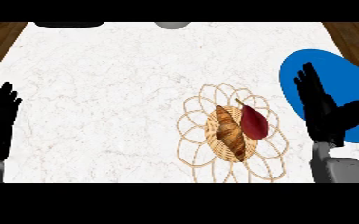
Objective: Pick the pear from the placemat and place it in the plate
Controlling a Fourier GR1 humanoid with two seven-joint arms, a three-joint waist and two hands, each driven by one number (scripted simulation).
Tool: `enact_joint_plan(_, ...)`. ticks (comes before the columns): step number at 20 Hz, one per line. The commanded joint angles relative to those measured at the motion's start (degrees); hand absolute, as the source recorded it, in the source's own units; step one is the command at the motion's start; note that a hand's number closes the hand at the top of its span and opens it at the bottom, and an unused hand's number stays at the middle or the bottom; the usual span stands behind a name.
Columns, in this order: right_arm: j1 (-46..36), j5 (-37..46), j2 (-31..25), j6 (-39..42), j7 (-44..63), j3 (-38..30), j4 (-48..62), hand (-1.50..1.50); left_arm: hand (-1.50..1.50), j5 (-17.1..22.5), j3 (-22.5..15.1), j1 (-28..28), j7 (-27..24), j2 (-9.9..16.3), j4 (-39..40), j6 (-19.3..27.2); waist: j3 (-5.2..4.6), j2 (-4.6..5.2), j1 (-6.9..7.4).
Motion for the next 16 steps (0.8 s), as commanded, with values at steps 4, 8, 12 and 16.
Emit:
enact_joint_plan(4, -14.2, 1.8, 8.1, -3.3, 7.8, 7.7, -1.2, -1.5, 0.0, -4.2, -7.7, -9.5, -0.8, -3.9, -1.6, -2.8, 0.66, 1.7, 0.37)
enact_joint_plan(8, -17.7, 22.0, -11.2, 7.2, 4.5, 19.0, -0.6, 1.5, 0.0, -3.8, -10.3, -9.0, -0.2, -4.2, -4.3, -5.2, -1.6, 0.92, 1.78)
enact_joint_plan(12, -11.5, 22.5, 6.9, -6.4, 10.3, 22.5, 3.3, -1.5, 0.0, -6.1, -14.0, -12.4, 0.7, -8.7, -2.2, -4.7, 0.72, 1.41, -0.08)
enact_joint_plan(16, -7.3, 29.8, 6.9, -6.6, 5.3, 27.2, 3.1, -1.5, 0.0, -7.5, -11.4, -15.8, 2.8, -9.9, -0.1, -5.1, 0.74, 1.28, 0.1)
